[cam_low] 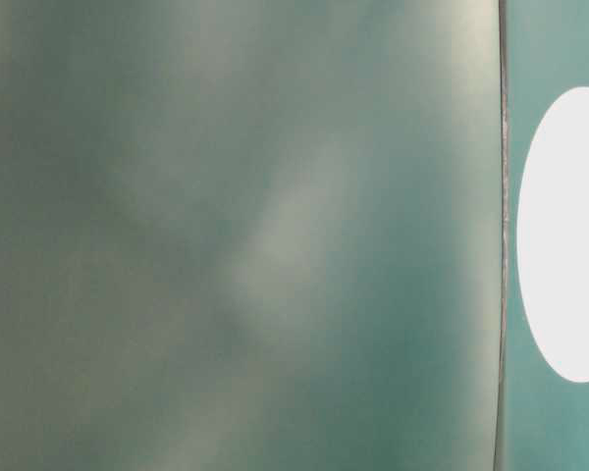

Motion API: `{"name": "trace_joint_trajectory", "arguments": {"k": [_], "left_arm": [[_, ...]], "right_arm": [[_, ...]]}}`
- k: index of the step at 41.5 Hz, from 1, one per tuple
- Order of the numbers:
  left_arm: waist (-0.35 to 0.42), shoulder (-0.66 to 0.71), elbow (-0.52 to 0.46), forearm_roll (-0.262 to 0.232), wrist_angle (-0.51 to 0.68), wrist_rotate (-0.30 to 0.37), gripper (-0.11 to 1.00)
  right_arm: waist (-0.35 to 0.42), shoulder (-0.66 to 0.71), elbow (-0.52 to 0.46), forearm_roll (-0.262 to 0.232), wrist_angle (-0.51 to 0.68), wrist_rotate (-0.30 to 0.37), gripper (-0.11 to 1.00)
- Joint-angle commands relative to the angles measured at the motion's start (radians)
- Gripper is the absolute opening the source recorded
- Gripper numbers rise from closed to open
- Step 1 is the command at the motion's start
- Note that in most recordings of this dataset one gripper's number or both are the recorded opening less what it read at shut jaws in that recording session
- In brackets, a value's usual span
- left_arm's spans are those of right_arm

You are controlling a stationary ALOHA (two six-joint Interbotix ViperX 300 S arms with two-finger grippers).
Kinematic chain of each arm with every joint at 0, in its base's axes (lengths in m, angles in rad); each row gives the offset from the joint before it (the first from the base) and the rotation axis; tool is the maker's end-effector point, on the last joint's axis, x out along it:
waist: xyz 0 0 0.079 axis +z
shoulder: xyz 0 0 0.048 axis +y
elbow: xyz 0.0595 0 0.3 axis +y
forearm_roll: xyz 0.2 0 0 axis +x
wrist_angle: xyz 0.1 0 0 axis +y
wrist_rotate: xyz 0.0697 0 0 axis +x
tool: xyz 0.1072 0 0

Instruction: Grip the spoon and scoop the red block from the bowl with right arm.

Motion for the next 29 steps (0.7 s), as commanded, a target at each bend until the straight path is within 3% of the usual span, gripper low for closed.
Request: {"name": "trace_joint_trajectory", "arguments": {"k": [1, 29], "left_arm": [[-0.005, 0.009, -0.043, 0.002, 0.012, -0.006, 0.00], [0.038, -0.005, -0.063, 0.002, 0.256, -0.011, 0.00]], "right_arm": [[-0.002, 0.005, -0.032, 0.002, -0.006, 0.005, 0.00], [-0.002, 0.006, -0.078, 0.003, -0.009, 0.011, 0.00]]}}
